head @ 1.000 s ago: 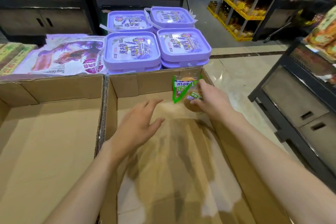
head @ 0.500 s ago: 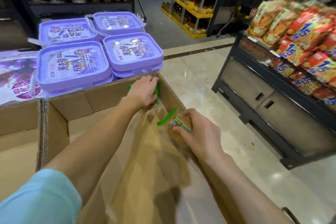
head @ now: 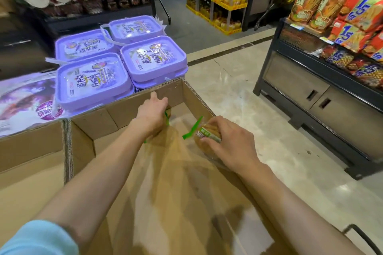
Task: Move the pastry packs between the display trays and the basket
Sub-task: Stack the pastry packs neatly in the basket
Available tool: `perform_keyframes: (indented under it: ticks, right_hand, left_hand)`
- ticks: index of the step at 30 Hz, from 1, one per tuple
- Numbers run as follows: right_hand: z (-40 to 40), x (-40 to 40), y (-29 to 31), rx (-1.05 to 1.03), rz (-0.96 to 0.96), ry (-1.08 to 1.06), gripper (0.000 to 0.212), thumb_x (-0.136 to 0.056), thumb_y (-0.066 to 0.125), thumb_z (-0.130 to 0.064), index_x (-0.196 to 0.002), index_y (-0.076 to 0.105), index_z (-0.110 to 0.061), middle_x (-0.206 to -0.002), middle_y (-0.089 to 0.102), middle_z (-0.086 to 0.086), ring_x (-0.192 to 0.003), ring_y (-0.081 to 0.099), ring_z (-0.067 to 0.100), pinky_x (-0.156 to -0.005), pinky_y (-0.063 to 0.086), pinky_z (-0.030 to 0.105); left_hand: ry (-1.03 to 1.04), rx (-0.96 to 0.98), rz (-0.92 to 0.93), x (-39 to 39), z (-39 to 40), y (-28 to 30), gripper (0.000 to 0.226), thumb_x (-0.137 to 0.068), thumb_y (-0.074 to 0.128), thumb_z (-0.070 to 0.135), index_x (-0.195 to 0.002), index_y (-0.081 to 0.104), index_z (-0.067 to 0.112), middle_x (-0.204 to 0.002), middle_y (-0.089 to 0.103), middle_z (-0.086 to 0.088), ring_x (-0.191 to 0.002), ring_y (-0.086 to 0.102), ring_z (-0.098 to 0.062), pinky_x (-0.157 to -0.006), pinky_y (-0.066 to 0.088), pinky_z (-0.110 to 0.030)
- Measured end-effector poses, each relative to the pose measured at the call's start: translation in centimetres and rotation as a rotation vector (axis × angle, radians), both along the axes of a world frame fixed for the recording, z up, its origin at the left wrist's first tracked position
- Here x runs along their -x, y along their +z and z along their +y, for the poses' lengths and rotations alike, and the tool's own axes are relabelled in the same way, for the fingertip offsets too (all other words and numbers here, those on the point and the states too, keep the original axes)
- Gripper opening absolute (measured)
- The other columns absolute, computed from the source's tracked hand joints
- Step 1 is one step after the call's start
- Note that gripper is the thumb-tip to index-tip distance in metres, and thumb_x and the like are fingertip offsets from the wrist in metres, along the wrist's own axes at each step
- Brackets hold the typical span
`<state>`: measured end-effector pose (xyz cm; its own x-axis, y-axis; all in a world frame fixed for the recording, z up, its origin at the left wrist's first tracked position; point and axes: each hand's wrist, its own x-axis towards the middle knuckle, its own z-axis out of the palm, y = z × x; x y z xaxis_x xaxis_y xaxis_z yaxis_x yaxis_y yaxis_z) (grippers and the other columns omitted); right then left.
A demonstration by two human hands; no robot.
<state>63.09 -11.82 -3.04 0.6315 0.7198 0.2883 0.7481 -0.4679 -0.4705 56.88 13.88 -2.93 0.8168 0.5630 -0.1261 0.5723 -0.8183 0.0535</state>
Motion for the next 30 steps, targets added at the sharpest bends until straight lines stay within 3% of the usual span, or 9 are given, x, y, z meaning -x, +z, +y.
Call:
perform_keyframes:
  ticks: [3,7,11,16,19,21,23,27,30]
  right_hand:
    - [-0.1,0.0,0.2,0.023,0.058,-0.011,0.037,-0.087,0.067,-0.055,-0.115,0.055,-0.034,-0.111,0.067,-0.016,-0.101,0.061,0.014,-0.070,0.037,0.031]
    - [0.0,0.1,0.8,0.001,0.110,0.003,0.037,-0.086,0.067,-0.056,-0.113,0.055,-0.033,-0.106,0.067,-0.015,-0.098,0.061,0.014,-0.070,0.033,0.031]
    - [-0.7,1.7,1.7,0.037,0.197,0.031,0.037,-0.087,0.068,-0.055,-0.112,0.052,-0.032,-0.104,0.065,-0.017,-0.101,0.062,0.017,-0.072,0.036,0.032]
    - [-4.5,6.5,3.7,0.006,0.256,0.068,0.043,-0.084,0.073,-0.053,-0.114,0.054,-0.029,-0.098,0.058,-0.017,-0.091,0.054,0.014,-0.073,0.038,0.034]
    - [-8.8,10.3,5.1,-0.085,0.318,0.006,0.041,-0.078,0.080,-0.051,-0.106,0.056,-0.033,-0.095,0.066,-0.016,-0.086,0.059,0.011,-0.075,0.047,0.034]
    - [-12.7,13.4,6.0,-0.180,0.379,-0.057,0.037,-0.077,0.083,-0.046,-0.101,0.058,-0.037,-0.090,0.067,-0.017,-0.082,0.060,-0.003,-0.071,0.047,0.024]
    - [-17.2,16.4,6.8,-0.257,0.429,-0.130,0.036,-0.077,0.085,-0.040,-0.100,0.059,-0.038,-0.086,0.066,-0.017,-0.077,0.058,-0.008,-0.063,0.041,0.014]
    - [-27.3,21.7,7.5,-0.402,0.466,-0.339,0.036,-0.075,0.088,-0.032,-0.102,0.064,-0.030,-0.088,0.070,0.000,-0.082,0.064,0.017,-0.072,0.053,0.032]
    - [-35.3,25.6,8.4,-0.481,0.459,-0.472,0.035,-0.076,0.087,-0.023,-0.101,0.064,-0.028,-0.092,0.073,-0.006,-0.084,0.067,0.007,-0.073,0.054,0.022]
  left_hand:
    - [-0.033,0.025,-0.077,3.6,-0.8,1.4,0.029,-0.086,0.065,0.018,-0.104,0.044,0.011,-0.107,0.033,-0.011,-0.081,0.052,-0.037,-0.075,0.049,-0.046]
    - [-0.008,0.085,-0.208,9.0,-3.2,4.1,0.047,-0.078,0.080,0.033,-0.096,0.040,0.015,-0.101,0.041,-0.006,-0.088,0.054,-0.037,-0.074,0.042,-0.041]
    - [-0.025,0.092,-0.289,13.5,-6.8,7.0,0.057,-0.077,0.084,0.038,-0.114,0.049,0.012,-0.109,0.065,-0.009,-0.103,0.059,-0.035,-0.078,0.042,-0.039]
    - [-0.054,0.145,-0.317,18.2,-11.0,9.1,0.051,-0.080,0.080,0.046,-0.123,0.064,0.025,-0.105,0.061,0.002,-0.106,0.060,-0.023,-0.089,0.045,-0.035]
    - [-0.093,0.265,-0.486,21.1,-14.4,9.8,0.040,-0.080,0.083,0.036,-0.116,0.069,0.026,-0.095,0.058,0.005,-0.090,0.056,-0.015,-0.079,0.039,-0.026]
    - [-0.129,0.373,-0.591,23.2,-17.0,9.8,0.031,-0.078,0.085,0.028,-0.103,0.067,0.031,-0.091,0.059,0.013,-0.082,0.054,-0.004,-0.071,0.037,-0.017]
    - [-0.162,0.544,-0.643,25.0,-19.7,9.6,0.029,-0.076,0.087,0.030,-0.094,0.064,0.035,-0.089,0.063,0.014,-0.079,0.057,0.000,-0.073,0.044,-0.020]
    - [-0.243,0.813,-0.688,26.8,-26.8,9.1,0.039,-0.061,0.075,0.058,-0.097,0.065,0.046,-0.093,0.069,0.025,-0.086,0.065,-0.001,-0.080,0.050,-0.024]
    - [-0.289,0.993,-0.689,27.0,-33.4,8.5,0.032,-0.073,0.087,0.039,-0.099,0.069,0.037,-0.097,0.075,0.013,-0.095,0.069,-0.006,-0.086,0.053,-0.022]
